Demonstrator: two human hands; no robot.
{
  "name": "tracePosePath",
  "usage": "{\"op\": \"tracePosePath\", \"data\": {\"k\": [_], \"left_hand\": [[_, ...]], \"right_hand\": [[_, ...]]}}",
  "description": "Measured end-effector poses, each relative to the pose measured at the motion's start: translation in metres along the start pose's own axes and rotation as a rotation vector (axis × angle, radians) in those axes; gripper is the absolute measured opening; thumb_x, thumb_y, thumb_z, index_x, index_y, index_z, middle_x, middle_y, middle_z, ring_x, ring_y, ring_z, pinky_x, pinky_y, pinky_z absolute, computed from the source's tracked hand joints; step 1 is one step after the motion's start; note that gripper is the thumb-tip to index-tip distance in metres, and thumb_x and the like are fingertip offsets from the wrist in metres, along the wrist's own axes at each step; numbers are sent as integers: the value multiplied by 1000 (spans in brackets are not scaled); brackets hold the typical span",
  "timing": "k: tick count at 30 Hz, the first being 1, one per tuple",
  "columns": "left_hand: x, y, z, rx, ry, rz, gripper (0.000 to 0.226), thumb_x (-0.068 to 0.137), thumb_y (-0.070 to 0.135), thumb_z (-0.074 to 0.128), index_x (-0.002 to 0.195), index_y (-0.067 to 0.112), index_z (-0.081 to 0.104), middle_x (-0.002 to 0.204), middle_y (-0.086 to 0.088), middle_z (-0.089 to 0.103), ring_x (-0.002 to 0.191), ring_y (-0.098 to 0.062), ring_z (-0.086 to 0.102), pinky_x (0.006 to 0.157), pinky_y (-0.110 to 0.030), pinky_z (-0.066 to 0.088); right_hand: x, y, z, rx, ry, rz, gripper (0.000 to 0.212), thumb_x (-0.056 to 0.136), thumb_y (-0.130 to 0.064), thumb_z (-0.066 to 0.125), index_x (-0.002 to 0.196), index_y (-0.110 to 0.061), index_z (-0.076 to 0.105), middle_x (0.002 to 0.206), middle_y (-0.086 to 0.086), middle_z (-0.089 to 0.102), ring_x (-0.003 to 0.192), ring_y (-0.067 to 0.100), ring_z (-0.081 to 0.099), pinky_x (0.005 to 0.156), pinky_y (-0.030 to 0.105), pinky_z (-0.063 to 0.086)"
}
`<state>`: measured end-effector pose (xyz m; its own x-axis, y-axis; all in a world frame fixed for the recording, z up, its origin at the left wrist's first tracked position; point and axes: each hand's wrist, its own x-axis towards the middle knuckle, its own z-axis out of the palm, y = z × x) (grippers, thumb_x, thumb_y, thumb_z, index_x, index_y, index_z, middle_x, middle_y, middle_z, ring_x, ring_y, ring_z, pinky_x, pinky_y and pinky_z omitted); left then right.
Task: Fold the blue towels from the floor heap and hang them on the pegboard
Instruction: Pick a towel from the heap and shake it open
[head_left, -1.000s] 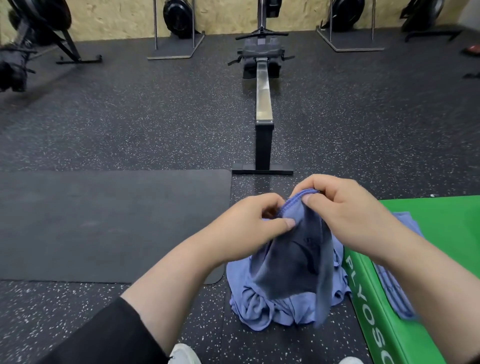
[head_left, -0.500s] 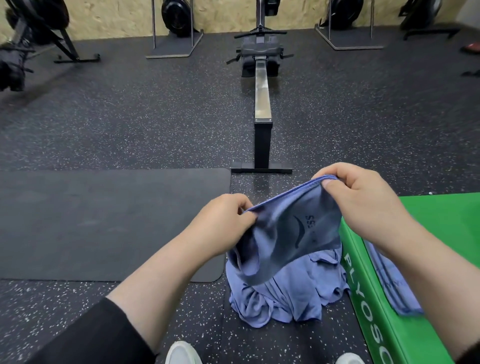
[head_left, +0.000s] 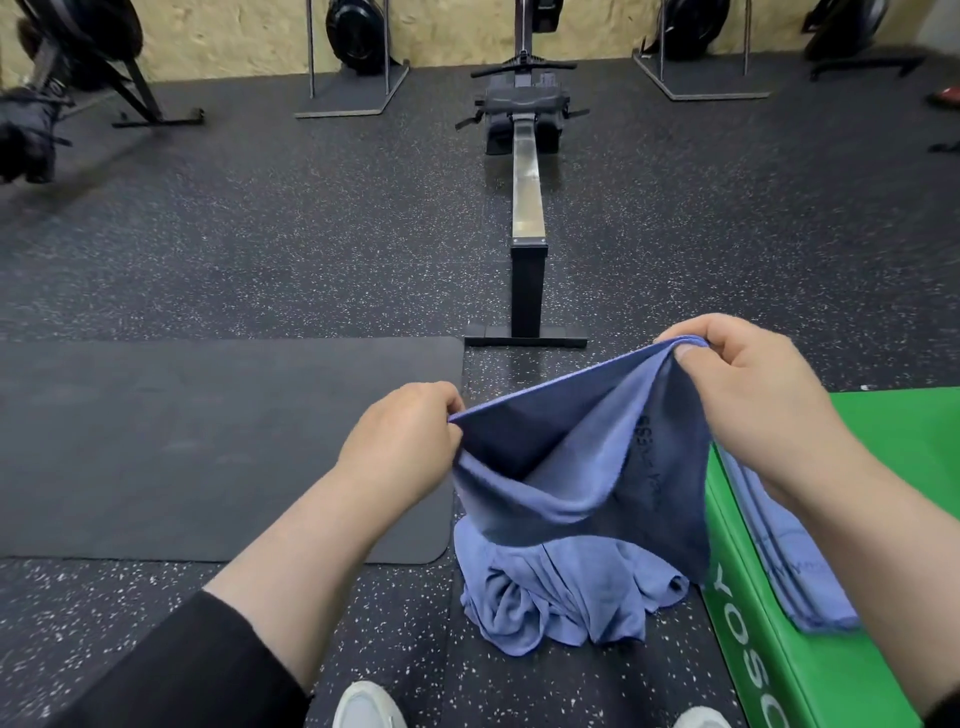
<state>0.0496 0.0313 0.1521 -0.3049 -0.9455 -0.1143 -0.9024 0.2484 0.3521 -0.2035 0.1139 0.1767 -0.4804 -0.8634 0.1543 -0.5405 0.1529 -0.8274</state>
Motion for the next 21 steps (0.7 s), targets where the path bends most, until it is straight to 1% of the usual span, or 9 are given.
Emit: {"op": "tracePosePath", "data": {"k": [3, 5, 7, 9, 11, 13, 15, 18, 21], "left_hand": [[4, -15, -6, 40, -42, -87, 21, 84, 13, 49, 87, 30, 59, 97, 4, 67, 91, -27, 60, 76, -34, 51], [4, -21, -11, -17, -81, -116, 21, 84, 11, 49, 86, 28, 61, 91, 3, 69, 89, -28, 63, 72, -32, 50], [2, -26, -15, -86, -65, -142, 17, 82, 12, 51, 81, 26, 62, 81, 3, 69, 82, -27, 66, 68, -31, 50], [-1, -28, -20, -172, 1, -159, 11, 81, 15, 56, 77, 22, 63, 69, 4, 70, 68, -24, 67, 67, -31, 52], [-6, -25, -26, -391, 45, -193, 10, 82, 12, 58, 78, 16, 66, 53, 0, 64, 47, -22, 60, 55, -26, 46], [-11, -20, -32, -702, 49, -259, 18, 87, 6, 54, 83, 12, 71, 48, -4, 56, 38, -20, 52, 46, -20, 37], [-15, -16, -38, -936, 65, -303, 27, 91, 3, 49, 93, 13, 74, 55, -6, 63, 42, -19, 56, 46, -20, 39], [-19, -14, -44, -1100, 97, -304, 30, 94, 3, 46, 101, 13, 73, 76, -11, 76, 56, -19, 68, 56, -25, 48], [-20, -18, -45, -1148, 104, -272, 32, 93, 0, 47, 104, 13, 74, 90, -9, 78, 84, -21, 77, 75, -33, 56]], "right_hand": [[5, 8, -8, 19, 53, 22, 25, 95, -12, 51, 87, -25, 71, 86, -13, 72, 83, 11, 63, 74, 32, 47], [8, 16, -13, 10, 67, 40, 24, 94, -14, 53, 88, -26, 73, 88, -12, 73, 88, 17, 66, 81, 37, 51], [8, 23, -17, -5, 42, 51, 22, 94, -15, 57, 86, -27, 73, 86, -10, 74, 88, 19, 67, 83, 39, 52], [8, 29, -20, -16, 25, 59, 20, 95, -15, 61, 83, -27, 73, 82, -8, 74, 80, 18, 66, 79, 37, 52], [8, 33, -24, -34, 19, 63, 18, 94, -17, 64, 81, -25, 73, 76, -5, 73, 73, 18, 62, 74, 36, 50], [7, 33, -27, -27, 20, 72, 15, 93, -18, 67, 80, -22, 73, 75, 2, 72, 71, 19, 59, 71, 38, 51], [4, 29, -28, 47, 25, 84, 12, 92, -15, 69, 81, -18, 73, 76, 6, 71, 70, 17, 59, 64, 38, 56], [-1, 19, -28, 266, 17, 82, 10, 94, -7, 67, 85, -12, 71, 74, 3, 72, 66, 12, 62, 55, 26, 56], [-4, 17, -26, 404, -35, 109, 11, 94, -2, 65, 86, -8, 68, 74, 5, 73, 68, 12, 67, 65, 29, 63]]}}
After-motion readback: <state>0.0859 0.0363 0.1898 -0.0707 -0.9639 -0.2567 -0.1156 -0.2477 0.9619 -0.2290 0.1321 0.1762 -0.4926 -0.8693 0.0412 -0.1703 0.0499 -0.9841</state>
